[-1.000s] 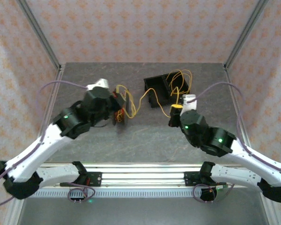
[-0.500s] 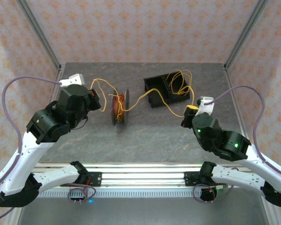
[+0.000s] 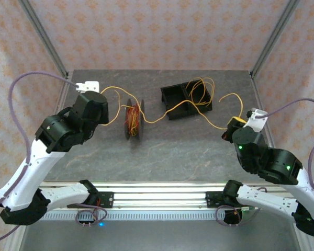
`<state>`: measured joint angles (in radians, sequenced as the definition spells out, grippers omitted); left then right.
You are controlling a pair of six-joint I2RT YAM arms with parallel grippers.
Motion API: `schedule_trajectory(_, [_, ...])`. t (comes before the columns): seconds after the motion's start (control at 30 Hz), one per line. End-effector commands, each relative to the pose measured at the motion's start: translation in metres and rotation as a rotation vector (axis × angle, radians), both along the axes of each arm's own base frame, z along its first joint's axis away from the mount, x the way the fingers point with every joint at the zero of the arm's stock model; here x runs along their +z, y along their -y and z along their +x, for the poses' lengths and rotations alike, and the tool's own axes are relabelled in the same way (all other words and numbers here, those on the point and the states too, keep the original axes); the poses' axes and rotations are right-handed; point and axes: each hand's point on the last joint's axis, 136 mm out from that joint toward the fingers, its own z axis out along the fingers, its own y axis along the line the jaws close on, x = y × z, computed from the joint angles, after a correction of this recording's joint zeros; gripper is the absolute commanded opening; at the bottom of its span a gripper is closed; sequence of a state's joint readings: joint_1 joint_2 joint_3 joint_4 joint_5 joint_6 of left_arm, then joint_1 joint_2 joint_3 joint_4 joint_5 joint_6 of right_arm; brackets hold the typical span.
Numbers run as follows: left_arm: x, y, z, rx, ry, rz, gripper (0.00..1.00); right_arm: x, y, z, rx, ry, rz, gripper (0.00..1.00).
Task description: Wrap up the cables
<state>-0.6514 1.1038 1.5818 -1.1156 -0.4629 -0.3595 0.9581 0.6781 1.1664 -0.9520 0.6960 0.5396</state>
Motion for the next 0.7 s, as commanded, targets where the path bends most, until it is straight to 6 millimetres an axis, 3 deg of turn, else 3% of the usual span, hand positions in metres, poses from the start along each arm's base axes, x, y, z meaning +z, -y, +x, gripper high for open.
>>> schedule_trajectory(0.0, [0.005, 0.039, 0.013, -0.135, 0.021, -0.128, 0.00, -0.018, -0.030, 0.007, 0.101, -0.045, -0.005, 0.00])
schedule_trajectory(0.07, [0.011, 0.074, 0.018, -0.231, 0.032, -0.256, 0.00, -0.034, -0.041, 0.013, 0.108, -0.086, -0.018, 0.00])
schedule_trajectory(0.17, [0.013, 0.115, 0.023, -0.315, 0.038, -0.280, 0.00, -0.061, -0.043, 0.018, 0.071, -0.163, -0.067, 0.00])
schedule_trajectory(0.23, [0.011, 0.134, 0.027, -0.338, 0.032, -0.245, 0.00, -0.077, -0.042, 0.018, 0.046, -0.212, -0.112, 0.02])
schedule_trajectory(0.33, [0.005, 0.156, 0.034, -0.336, 0.026, -0.179, 0.00, -0.090, -0.048, 0.017, 0.071, -0.251, -0.112, 0.14])
schedule_trajectory(0.53, [-0.001, 0.185, 0.050, -0.319, 0.025, -0.152, 0.00, -0.076, -0.078, 0.002, 0.281, -0.224, 0.054, 0.56])
schedule_trajectory(0.67, [-0.001, 0.199, 0.052, -0.335, 0.007, -0.161, 0.00, -0.054, -0.077, -0.013, 0.363, -0.184, 0.126, 0.68])
